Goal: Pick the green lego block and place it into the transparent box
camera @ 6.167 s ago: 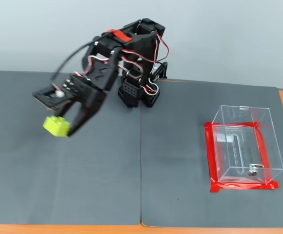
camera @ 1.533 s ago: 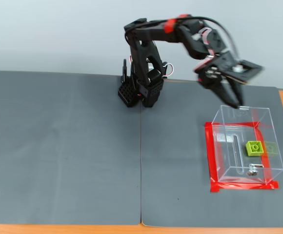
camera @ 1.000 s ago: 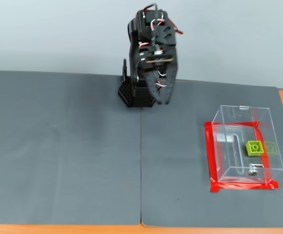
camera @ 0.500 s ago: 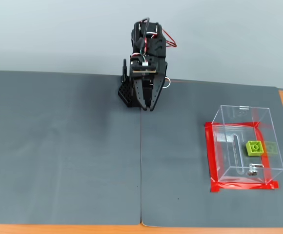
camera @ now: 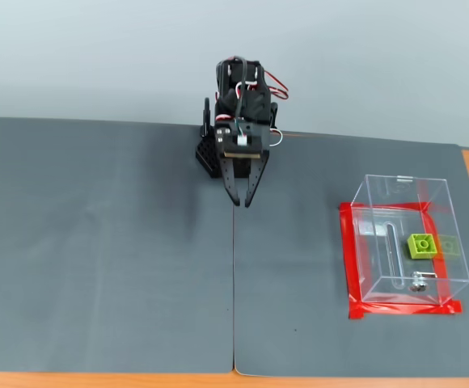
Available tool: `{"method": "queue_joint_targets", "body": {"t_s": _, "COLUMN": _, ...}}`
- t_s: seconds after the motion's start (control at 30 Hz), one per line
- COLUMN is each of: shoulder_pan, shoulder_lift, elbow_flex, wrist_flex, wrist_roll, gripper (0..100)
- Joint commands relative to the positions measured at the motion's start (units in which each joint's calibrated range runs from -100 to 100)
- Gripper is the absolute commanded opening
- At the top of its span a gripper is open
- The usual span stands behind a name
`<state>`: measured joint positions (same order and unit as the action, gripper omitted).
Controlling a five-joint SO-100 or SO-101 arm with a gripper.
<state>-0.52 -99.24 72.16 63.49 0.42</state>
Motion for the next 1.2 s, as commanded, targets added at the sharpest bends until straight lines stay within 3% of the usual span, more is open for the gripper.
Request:
{"method": "queue_joint_targets", "body": {"t_s": 0.0, "shoulder_pan": 0.3, "shoulder_lift": -0.4, "elbow_flex": 4.2, "wrist_flex": 0.1, "wrist_roll": 1.0, "gripper": 4}}
{"method": "queue_joint_targets", "body": {"t_s": 0.33, "shoulder_pan": -3.1, "shoulder_lift": -0.5, "elbow_flex": 16.4, "wrist_flex": -0.6, "wrist_roll": 0.7, "gripper": 4}}
{"method": "queue_joint_targets", "body": {"t_s": 0.6, "shoulder_pan": -0.2, "shoulder_lift": -0.6, "elbow_flex": 23.1, "wrist_flex": 2.3, "wrist_roll": 1.0, "gripper": 4}}
{"method": "queue_joint_targets", "body": {"t_s": 0.87, "shoulder_pan": -1.1, "shoulder_lift": -0.8, "elbow_flex": 21.4, "wrist_flex": 11.3, "wrist_roll": 1.0, "gripper": 4}}
{"method": "queue_joint_targets", "body": {"t_s": 1.17, "shoulder_pan": -1.3, "shoulder_lift": -0.2, "elbow_flex": 20.4, "wrist_flex": 11.1, "wrist_roll": 0.7, "gripper": 4}}
